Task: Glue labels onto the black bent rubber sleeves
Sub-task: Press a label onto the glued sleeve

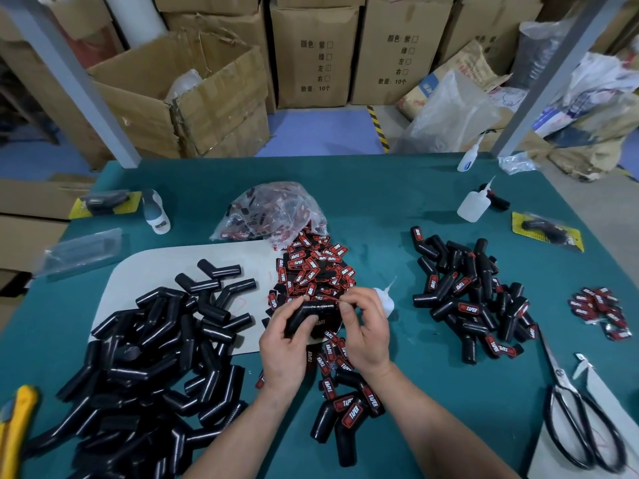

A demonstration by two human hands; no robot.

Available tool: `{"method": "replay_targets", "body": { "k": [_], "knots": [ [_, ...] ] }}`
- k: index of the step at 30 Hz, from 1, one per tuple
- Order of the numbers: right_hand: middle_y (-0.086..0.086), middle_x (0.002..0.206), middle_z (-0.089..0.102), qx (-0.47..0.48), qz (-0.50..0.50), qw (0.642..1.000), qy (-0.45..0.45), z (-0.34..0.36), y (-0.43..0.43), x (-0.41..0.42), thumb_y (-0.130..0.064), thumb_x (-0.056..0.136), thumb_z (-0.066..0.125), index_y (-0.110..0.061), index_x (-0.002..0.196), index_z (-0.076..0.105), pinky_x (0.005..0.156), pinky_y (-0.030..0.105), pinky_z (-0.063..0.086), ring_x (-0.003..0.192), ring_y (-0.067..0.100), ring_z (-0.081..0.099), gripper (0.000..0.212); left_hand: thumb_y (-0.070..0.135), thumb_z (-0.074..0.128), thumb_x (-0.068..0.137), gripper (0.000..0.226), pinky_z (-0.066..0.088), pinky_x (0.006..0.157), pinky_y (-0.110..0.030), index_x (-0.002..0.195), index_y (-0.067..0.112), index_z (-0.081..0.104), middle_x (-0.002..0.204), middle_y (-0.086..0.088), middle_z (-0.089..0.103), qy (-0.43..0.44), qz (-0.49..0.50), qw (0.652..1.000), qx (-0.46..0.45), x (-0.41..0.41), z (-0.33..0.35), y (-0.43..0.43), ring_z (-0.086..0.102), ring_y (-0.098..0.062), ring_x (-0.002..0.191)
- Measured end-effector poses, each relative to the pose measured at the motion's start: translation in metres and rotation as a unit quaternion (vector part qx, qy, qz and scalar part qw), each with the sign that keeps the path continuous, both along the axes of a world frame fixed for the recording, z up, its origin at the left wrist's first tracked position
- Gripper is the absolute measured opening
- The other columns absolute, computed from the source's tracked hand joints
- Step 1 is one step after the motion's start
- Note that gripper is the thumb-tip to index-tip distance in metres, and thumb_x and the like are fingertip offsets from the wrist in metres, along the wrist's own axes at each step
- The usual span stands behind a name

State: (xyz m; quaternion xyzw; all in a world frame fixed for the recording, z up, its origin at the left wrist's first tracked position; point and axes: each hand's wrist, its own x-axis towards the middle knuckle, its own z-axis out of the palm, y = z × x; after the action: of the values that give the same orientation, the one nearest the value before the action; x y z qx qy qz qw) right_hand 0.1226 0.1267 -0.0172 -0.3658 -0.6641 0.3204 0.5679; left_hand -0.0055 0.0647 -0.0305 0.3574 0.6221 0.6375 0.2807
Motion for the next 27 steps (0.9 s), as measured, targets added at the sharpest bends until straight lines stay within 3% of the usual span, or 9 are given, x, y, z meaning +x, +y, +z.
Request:
{"method": "replay_targets", "body": {
  "k": [8, 11, 16, 23, 27],
  "knots": [
    [-0.002, 0.105, 0.059, -0.023, 0.046, 0.998, 0.032, -0.0042, 0.0002, -0.001, -0.02, 0.101, 0.055, -0.017, 0.101, 0.063, 0.086, 0.033, 0.047, 0.098, 0.026, 0.06, 0.009, 0.026, 0.077, 0.083, 0.045, 0.047, 0.101, -0.016, 0.116, 0.056, 0.07, 0.119, 0.019, 0.071, 0.033, -0.002, 0.999, 0.038, 0.0001, 0.0047, -0.0018, 0.066, -0.007, 0.116],
    [-0.002, 0.106, 0.059, -0.025, 0.056, 0.998, 0.023, -0.0021, 0.0, -0.0024, -0.021, 0.101, 0.055, -0.016, 0.1, 0.063, 0.088, 0.032, 0.047, 0.099, 0.026, 0.059, 0.009, 0.025, 0.077, 0.082, 0.042, 0.047, 0.1, -0.013, 0.111, 0.054, 0.071, 0.118, 0.02, 0.071, 0.038, -0.003, 0.999, 0.039, 0.0001, 0.0053, -0.0007, 0.066, -0.004, 0.114],
    [0.001, 0.109, 0.056, -0.034, 0.061, 0.997, 0.011, -0.0008, -0.0011, -0.0028, -0.021, 0.099, 0.057, -0.013, 0.098, 0.064, 0.091, 0.027, 0.046, 0.103, 0.021, 0.059, 0.011, 0.023, 0.078, 0.084, 0.036, 0.047, 0.101, -0.015, 0.117, 0.035, 0.072, 0.12, 0.015, 0.069, 0.044, -0.011, 0.998, 0.043, -0.001, 0.0014, -0.0015, 0.066, -0.007, 0.115],
    [-0.002, 0.111, 0.054, -0.044, 0.059, 0.997, -0.01, -0.0004, -0.002, -0.0041, -0.026, 0.098, 0.058, -0.006, 0.094, 0.068, 0.094, 0.024, 0.044, 0.104, 0.017, 0.058, 0.023, 0.025, 0.077, 0.082, 0.036, 0.049, 0.105, -0.025, 0.118, 0.031, 0.073, 0.119, 0.014, 0.07, 0.039, -0.004, 0.998, 0.041, -0.0016, -0.0011, -0.0015, 0.066, -0.014, 0.117],
    [-0.006, 0.113, 0.053, -0.041, 0.066, 0.997, -0.015, -0.003, -0.0025, -0.0039, -0.02, 0.096, 0.06, -0.011, 0.096, 0.068, 0.094, 0.023, 0.044, 0.105, 0.016, 0.057, 0.012, 0.024, 0.077, 0.081, 0.036, 0.049, 0.105, -0.026, 0.116, 0.031, 0.072, 0.12, 0.013, 0.07, 0.037, -0.002, 0.998, 0.042, -0.0013, -0.0017, -0.0015, 0.066, -0.012, 0.116]
  ]
}}
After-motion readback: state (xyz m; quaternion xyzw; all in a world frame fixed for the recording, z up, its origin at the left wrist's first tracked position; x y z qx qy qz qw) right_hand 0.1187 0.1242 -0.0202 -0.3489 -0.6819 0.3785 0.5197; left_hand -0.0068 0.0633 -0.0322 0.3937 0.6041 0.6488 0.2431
